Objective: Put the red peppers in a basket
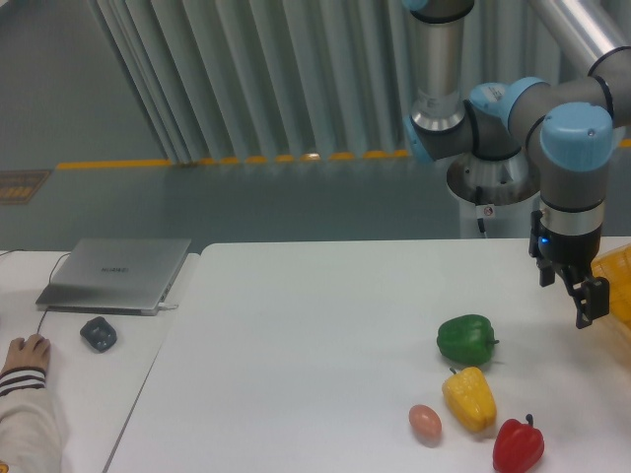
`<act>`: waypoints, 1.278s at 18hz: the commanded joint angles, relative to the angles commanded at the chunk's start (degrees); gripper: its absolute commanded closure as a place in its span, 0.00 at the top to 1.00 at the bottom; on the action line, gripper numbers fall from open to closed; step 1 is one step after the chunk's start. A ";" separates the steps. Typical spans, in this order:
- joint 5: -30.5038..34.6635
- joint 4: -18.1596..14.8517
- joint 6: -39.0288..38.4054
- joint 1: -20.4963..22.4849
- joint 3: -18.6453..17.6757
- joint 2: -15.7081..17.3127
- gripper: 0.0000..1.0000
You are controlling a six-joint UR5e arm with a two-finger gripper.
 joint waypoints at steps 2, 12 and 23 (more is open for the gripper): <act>0.00 0.17 0.00 -0.09 -0.35 0.09 1.00; -0.62 0.53 0.00 0.52 -1.67 0.09 1.00; -0.79 0.61 -8.13 1.50 -2.55 1.14 1.00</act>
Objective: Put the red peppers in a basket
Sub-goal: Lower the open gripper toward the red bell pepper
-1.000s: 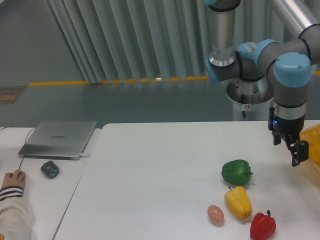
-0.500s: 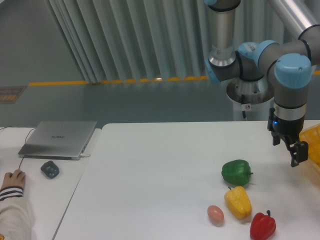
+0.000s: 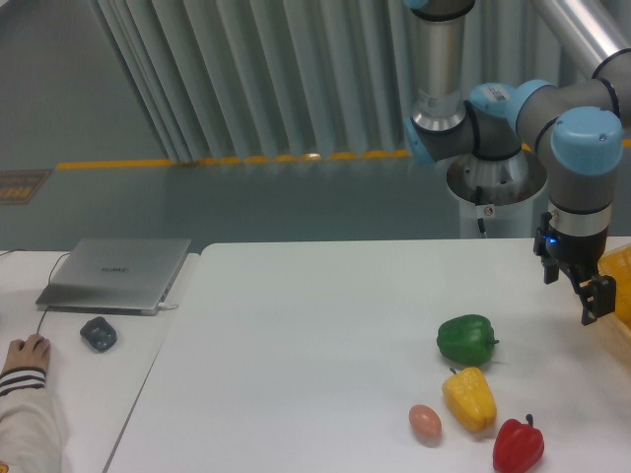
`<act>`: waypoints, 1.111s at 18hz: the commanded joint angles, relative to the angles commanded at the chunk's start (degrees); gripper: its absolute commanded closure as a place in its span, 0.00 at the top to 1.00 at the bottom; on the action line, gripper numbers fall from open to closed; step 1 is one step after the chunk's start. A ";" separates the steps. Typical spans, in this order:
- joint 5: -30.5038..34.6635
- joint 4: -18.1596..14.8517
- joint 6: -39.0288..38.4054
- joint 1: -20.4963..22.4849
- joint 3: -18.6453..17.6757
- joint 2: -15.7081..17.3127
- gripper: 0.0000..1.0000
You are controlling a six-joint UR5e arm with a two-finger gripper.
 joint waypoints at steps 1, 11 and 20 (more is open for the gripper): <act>0.00 0.35 -4.05 -0.18 0.27 -0.17 1.00; -1.23 12.39 -19.43 -1.93 0.00 -1.93 1.00; -1.50 17.93 -38.80 -5.18 2.03 -6.50 1.00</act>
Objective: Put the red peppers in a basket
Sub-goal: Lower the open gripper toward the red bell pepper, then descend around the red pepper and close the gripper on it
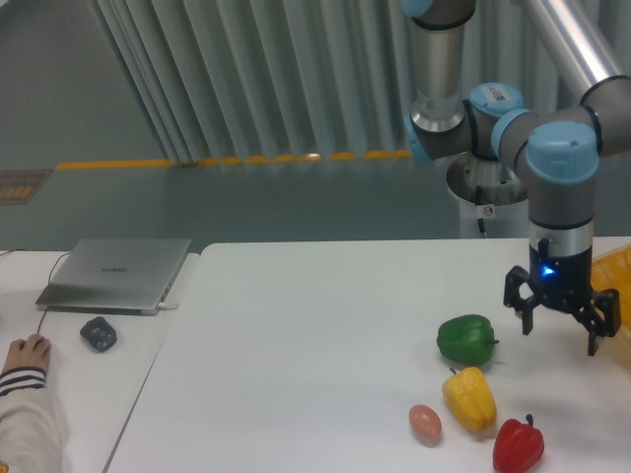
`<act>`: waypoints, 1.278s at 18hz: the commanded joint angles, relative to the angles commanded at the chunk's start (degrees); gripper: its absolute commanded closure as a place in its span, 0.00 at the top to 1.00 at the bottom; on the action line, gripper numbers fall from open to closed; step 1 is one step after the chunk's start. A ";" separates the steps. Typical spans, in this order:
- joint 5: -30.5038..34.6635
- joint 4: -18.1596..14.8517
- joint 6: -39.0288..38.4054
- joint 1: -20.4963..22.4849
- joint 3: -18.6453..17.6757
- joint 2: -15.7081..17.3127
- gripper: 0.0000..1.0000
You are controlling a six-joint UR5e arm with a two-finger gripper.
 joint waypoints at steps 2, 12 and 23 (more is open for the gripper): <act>-0.09 0.26 -2.80 -0.53 -0.09 -0.79 1.00; 0.00 7.74 -19.26 -2.02 5.09 -7.47 1.00; -1.41 7.65 -19.69 -4.49 5.80 -11.69 1.00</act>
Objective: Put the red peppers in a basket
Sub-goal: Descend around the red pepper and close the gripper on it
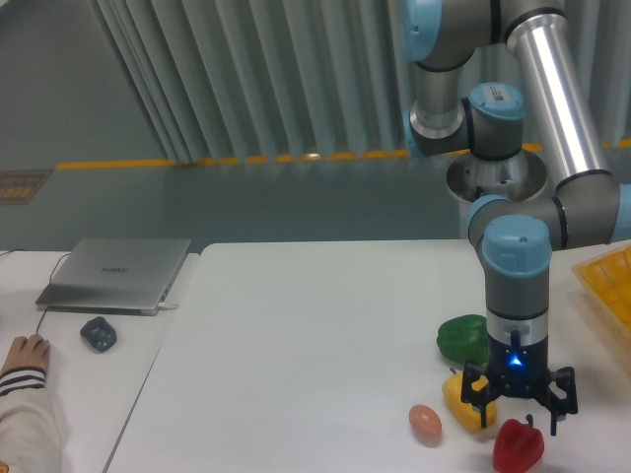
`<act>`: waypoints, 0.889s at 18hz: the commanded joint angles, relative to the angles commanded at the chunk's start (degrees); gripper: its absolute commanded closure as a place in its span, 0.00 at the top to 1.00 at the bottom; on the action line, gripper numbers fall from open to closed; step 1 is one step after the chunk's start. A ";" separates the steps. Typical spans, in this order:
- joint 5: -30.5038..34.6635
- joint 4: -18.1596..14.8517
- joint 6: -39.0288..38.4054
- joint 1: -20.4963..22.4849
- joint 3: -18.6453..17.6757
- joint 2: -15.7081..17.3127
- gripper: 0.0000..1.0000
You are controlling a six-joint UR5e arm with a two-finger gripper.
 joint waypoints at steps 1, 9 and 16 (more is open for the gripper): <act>0.00 0.00 0.00 0.00 -0.09 0.00 1.00; 0.26 0.09 0.35 0.09 0.53 -0.78 1.00; 0.26 0.09 0.61 0.26 0.62 -1.14 1.00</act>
